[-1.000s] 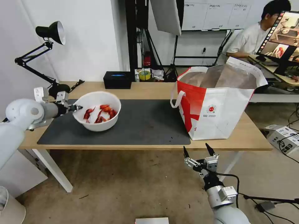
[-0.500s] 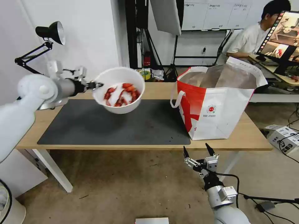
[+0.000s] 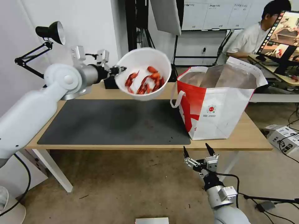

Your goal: Pick up the trash from the table and place it into the takeout bag.

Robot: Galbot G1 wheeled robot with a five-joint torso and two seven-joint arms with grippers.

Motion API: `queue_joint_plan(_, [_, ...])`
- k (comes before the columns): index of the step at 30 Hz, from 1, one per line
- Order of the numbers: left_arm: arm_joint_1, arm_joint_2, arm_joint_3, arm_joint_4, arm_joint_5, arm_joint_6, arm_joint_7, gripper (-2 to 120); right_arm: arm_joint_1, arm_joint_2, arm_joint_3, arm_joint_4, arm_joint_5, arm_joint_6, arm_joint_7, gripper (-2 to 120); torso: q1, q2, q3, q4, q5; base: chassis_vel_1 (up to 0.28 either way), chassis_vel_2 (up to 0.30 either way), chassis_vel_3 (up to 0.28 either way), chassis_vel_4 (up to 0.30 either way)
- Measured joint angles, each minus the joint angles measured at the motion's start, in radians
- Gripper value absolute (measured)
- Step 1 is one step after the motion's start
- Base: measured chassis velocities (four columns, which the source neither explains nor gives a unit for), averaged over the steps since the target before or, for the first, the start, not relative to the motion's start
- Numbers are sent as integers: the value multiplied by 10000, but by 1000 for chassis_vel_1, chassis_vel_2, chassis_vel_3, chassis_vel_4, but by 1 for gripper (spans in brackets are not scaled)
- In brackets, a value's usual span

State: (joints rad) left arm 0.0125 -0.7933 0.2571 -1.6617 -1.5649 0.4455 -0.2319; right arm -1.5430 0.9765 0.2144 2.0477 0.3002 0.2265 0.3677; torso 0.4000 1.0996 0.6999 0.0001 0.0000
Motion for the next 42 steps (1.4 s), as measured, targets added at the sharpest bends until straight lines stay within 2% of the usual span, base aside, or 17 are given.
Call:
queue_joint_plan(5, [-405, -523, 281, 22, -84, -484, -37, 0, 0, 0, 0, 0, 0, 0, 0, 100, 0, 2, -1, -1, 2, 0, 0, 0, 0])
queue_joint_plan(8, [-686, -1182, 478, 269, -78, -668, -416, 0, 0, 0, 0, 0, 0, 0, 0, 100, 0, 2, -1, -2, 3, 0, 0, 0, 0])
queue_joint_plan(9, [-686, -1182, 478, 269, -78, -668, -416, 0, 0, 0, 0, 0, 0, 0, 0, 100, 0, 2, -1, -2, 3, 0, 0, 0, 0])
queue_joint_plan(11, [-795, -1738, 644, 546, 79, -812, -784, 0, 0, 0, 0, 0, 0, 0, 0, 100, 0, 1, 0, -1, 2, 0, 0, 0, 0])
queue_joint_plan(12, [-795, -1738, 644, 546, 79, -812, -784, 0, 0, 0, 0, 0, 0, 0, 0, 100, 0, 1, 0, -1, 2, 0, 0, 0, 0])
queue_joint_plan(15, [-875, -2452, 760, 860, 251, -962, -1243, 0, 0, 0, 0, 0, 0, 0, 0, 100, 0, 1, 0, -2, 3, 0, 0, 0, 0])
queue_joint_plan(17, [-900, -2609, 791, 947, 302, -995, -1346, 0, 0, 0, 0, 0, 0, 0, 0, 100, 0, 1, 0, -2, 3, 0, 0, 0, 0])
queue_joint_plan(18, [-964, -2913, 865, 1124, 391, -1047, -1519, 0, 0, 0, 0, 0, 0, 0, 0, 100, 0, 1, 0, -3, 3, 0, 0, 0, 0])
queue_joint_plan(19, [-964, -2913, 865, 1124, 391, -1047, -1519, 0, 0, 0, 0, 0, 0, 0, 0, 100, 0, 1, 0, -3, 3, 0, 0, 0, 0])
queue_joint_plan(22, [-1229, -3801, 1069, 1806, 561, -1204, -1876, 0, 0, 0, 0, 0, 1, 0, 0, 100, 0, 1, 0, -2, 3, 0, 0, 0, 0])
queue_joint_plan(23, [-1229, -3801, 1069, 1806, 561, -1204, -1876, 0, 0, 0, 0, 0, 1, 0, 0, 100, 0, 1, 0, -2, 3, 0, 0, 0, 0])
queue_joint_plan(25, [-1333, -4212, 1211, 2203, 662, -1305, -2120, 0, 0, 0, 0, 0, 0, 0, 0, 100, -1, 1, 0, -2, 2, 0, 0, 0, 0])
queue_joint_plan(30, [-1363, -4746, 1495, 2724, 1015, -1472, -2459, 0, 0, 0, 0, 0, 0, 0, 0, 100, -1, 1, 0, -2, 2, 0, 0, 0, 0])
queue_joint_plan(32, [-1339, -5124, 1702, 3045, 1337, -1644, -2947, 0, 0, 0, 0, 0, 0, 0, 0, 100, -1, 1, 0, -1, 2, 0, 0, 0, 0])
queue_joint_plan(39, [-1241, -5729, 1866, 3527, 1968, -2087, -3817, 0, 0, 0, 0, 0, 0, 0, 0, 100, -1, 1, 0, -3, 1, 0, 0, 0, 0])
queue_joint_plan(42, [-1212, -5720, 1963, 3490, 2201, -2167, -3824, 0, 0, 0, 0, 0, 0, 0, 0, 100, -1, 1, 0, -2, 1, 0, 0, 0, 0])
